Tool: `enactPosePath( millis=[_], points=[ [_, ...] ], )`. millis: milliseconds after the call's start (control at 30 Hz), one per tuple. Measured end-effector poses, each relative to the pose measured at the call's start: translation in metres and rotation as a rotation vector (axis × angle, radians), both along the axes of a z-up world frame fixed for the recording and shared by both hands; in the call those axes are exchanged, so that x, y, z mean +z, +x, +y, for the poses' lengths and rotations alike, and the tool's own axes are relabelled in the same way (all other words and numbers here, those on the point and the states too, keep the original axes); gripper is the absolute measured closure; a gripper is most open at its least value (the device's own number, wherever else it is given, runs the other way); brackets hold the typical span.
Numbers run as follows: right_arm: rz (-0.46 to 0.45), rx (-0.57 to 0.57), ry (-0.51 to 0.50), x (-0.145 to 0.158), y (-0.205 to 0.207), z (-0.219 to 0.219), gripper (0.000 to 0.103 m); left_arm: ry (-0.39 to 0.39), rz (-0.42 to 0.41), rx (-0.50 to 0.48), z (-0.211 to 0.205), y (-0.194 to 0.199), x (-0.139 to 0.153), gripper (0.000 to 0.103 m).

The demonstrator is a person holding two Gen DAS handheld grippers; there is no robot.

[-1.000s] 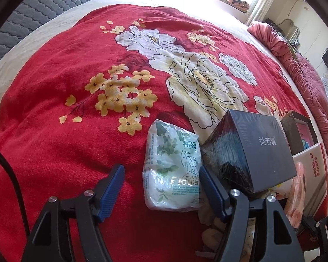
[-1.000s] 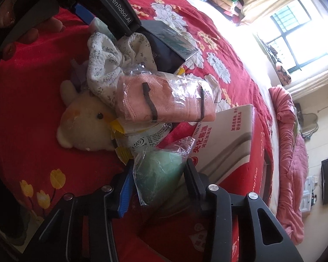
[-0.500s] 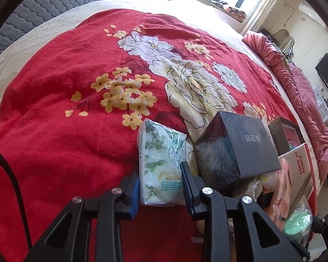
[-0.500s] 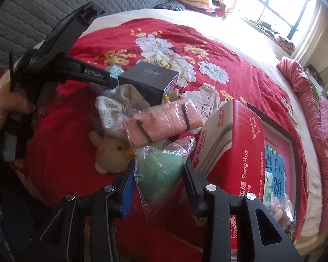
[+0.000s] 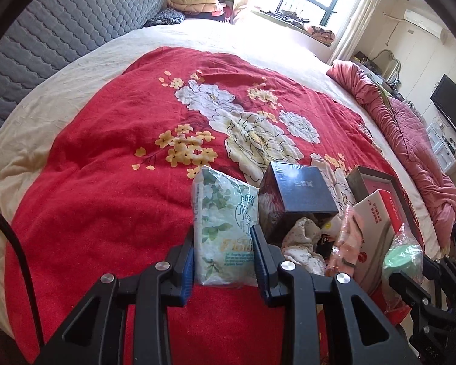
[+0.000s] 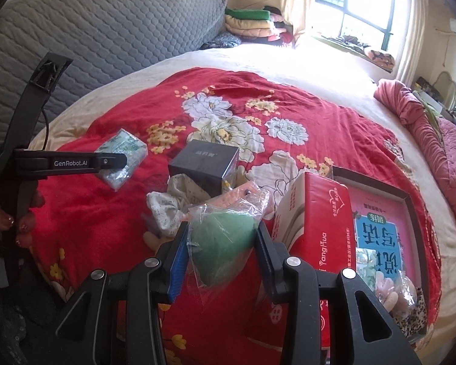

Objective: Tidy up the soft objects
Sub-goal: 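Carry the floral tissue pack and green ball with both tools over the tray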

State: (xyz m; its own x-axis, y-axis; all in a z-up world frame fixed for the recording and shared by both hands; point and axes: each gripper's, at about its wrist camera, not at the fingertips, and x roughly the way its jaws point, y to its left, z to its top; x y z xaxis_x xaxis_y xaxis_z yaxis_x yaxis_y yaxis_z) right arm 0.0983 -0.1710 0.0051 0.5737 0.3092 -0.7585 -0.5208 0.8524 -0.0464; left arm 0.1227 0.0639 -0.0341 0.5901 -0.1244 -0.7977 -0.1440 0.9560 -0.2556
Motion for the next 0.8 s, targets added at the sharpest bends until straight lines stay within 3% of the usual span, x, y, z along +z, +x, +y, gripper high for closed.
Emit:
enactPosePath(
  millis=[300, 467, 800],
  points=[
    [-0.049, 0.009, 0.06, 0.031, -0.012, 0.003, 0.061, 0.029, -0.034, -0.008, -0.016, -0.031, 0.028, 0.07],
    [-0.079, 0.014, 0.088, 0.048, -0.02, 0.003, 0.061, 0.1, -0.074, -0.043, -0.034, -0.046, 0.045, 0.07],
    [-0.115, -0.001, 0.122, 0.07, -0.034, -0.008, 0.061, 0.121, -0.118, -0.054, -0.054, -0.065, 0.074, 0.07]
  ],
)
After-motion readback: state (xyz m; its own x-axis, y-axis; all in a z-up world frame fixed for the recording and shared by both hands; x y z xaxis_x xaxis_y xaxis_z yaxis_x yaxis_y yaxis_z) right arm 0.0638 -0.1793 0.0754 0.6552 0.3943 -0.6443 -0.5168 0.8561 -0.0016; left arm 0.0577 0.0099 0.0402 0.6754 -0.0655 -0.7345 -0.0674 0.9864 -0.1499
